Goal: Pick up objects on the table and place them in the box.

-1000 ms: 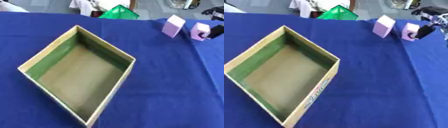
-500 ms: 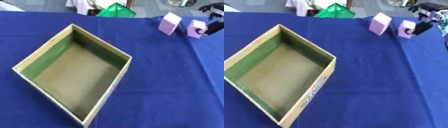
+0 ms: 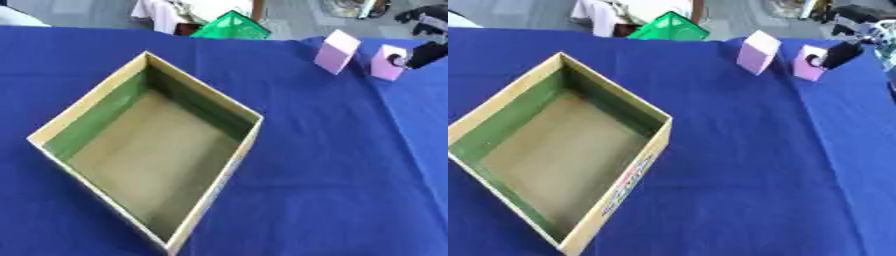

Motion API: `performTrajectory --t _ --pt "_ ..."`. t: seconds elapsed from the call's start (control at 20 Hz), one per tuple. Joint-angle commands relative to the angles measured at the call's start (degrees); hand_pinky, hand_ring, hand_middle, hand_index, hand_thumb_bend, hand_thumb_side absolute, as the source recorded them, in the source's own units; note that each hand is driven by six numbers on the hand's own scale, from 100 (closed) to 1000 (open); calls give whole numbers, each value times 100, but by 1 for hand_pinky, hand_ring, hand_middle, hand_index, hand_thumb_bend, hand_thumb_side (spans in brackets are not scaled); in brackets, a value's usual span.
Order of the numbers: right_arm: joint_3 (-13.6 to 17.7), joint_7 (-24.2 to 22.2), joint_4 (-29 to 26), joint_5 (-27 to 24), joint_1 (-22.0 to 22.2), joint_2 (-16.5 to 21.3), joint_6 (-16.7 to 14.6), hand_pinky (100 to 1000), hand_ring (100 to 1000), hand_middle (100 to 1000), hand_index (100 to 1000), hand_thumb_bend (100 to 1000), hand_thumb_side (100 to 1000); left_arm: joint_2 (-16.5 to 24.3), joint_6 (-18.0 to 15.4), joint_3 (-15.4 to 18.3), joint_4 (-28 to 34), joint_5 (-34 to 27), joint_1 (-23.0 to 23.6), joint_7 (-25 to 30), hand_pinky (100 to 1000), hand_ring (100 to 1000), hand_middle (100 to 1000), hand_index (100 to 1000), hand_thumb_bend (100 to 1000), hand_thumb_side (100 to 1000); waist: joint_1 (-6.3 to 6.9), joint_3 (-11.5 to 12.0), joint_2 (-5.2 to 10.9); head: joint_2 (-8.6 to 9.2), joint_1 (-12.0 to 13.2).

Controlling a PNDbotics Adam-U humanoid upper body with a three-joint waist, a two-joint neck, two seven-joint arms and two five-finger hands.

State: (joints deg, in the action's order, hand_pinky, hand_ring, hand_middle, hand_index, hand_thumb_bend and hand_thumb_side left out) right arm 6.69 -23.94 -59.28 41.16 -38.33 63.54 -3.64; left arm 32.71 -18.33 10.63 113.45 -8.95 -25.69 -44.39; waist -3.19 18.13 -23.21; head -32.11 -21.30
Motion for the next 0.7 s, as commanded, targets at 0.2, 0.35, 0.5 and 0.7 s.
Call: performTrajectory --t 0.2,0.35,0.5,0.7 --pt "21 40 -30 0 -97 276 -23 799 821 912 1000 279 280 334 -421 -225 114 -275 -790 297 799 684 657 890 629 878 57 40 175 -14 -50" --pt "-28 6 -44 42 -135 244 -53 794 829 914 1000 280 280 318 -574 -382 114 -424 -1257 502 799 694 665 892 645 863 63 54 193 -48 -61" --pt "-47 -26 -42 59 -146 213 -72 791 825 910 1000 274 282 287 -671 -490 114 -557 -1565 669 798 701 671 893 654 854 66 58 203 -72 -77" --pt "-63 -67 -28 53 -118 201 -79 793 835 909 1000 269 284 378 -718 -510 114 -647 -1784 749 798 703 673 895 658 848 86 76 205 -109 -116"
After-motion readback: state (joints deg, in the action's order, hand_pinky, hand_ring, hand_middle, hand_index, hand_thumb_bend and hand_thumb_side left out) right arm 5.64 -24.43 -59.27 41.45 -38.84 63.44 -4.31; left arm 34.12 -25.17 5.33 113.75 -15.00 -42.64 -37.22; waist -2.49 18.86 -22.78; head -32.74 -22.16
